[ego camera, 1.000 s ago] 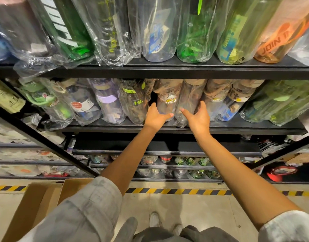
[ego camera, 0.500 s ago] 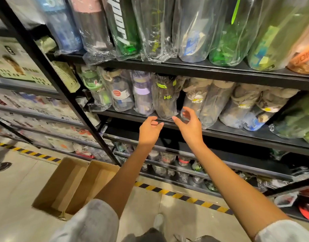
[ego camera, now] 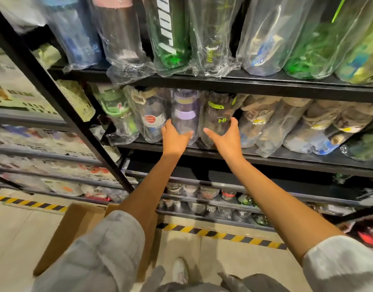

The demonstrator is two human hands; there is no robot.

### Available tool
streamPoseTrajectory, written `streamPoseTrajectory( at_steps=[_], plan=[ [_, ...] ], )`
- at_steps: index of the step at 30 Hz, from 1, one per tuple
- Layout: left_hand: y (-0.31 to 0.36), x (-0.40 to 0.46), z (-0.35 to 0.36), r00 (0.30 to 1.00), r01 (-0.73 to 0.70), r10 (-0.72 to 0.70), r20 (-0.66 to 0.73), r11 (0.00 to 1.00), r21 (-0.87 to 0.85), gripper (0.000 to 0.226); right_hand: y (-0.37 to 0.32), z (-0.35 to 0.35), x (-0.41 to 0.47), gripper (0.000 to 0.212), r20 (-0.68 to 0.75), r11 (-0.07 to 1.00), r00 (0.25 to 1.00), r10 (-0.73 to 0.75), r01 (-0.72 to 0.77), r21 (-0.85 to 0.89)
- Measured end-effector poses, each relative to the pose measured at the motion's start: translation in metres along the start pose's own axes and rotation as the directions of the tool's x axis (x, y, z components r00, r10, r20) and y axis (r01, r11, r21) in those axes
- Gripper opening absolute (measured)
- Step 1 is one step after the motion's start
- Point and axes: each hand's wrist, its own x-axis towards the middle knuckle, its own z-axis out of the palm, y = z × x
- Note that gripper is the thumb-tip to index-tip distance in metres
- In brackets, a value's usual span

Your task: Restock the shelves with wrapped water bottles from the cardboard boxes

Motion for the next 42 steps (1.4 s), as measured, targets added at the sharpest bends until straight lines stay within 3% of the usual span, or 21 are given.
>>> streamPoseTrajectory(
  at_steps=[4, 7, 14, 19, 33, 42],
  plan=[
    [-0.018, 0.025, 0.011, 0.999, -0.024, 0.026, 0.042, 0.998, -0.053, 0.118, 0.003, 0.013, 0.005, 0.115, -0.078, 1.000, 0.996, 0.030, -0.030, 0.001],
    [-0.015, 0.024, 0.010, 0.996, -0.046, 0.051, 0.071, 0.996, -0.070, 0.116, 0.003, 0.020, 0.010, 0.114, -0.121, 1.000, 0.992, 0.030, -0.031, -0.005],
    [-0.017, 0.028, 0.011, 0.994, -0.085, 0.089, 0.067, 0.995, -0.057, 0.108, 0.003, 0.029, 0.012, 0.071, -0.167, 0.999, 0.985, -0.033, 0.032, -0.012],
    [-0.018, 0.032, 0.010, 0.994, -0.087, 0.089, 0.069, 0.996, -0.031, 0.110, -0.003, 0.035, 0.013, 0.062, -0.167, 0.998, 0.984, -0.068, 0.064, -0.028],
    [-0.020, 0.041, 0.012, 0.985, -0.165, 0.166, 0.035, 0.986, -0.029, 0.065, -0.005, 0.029, 0.023, 0.060, -0.200, 0.997, 0.980, -0.016, 0.001, -0.075],
    [-0.021, 0.042, 0.011, 0.988, -0.147, 0.149, 0.046, 0.988, -0.047, 0.075, -0.001, 0.024, 0.020, 0.063, -0.143, 0.998, 0.989, -0.033, 0.026, -0.056]
  ],
)
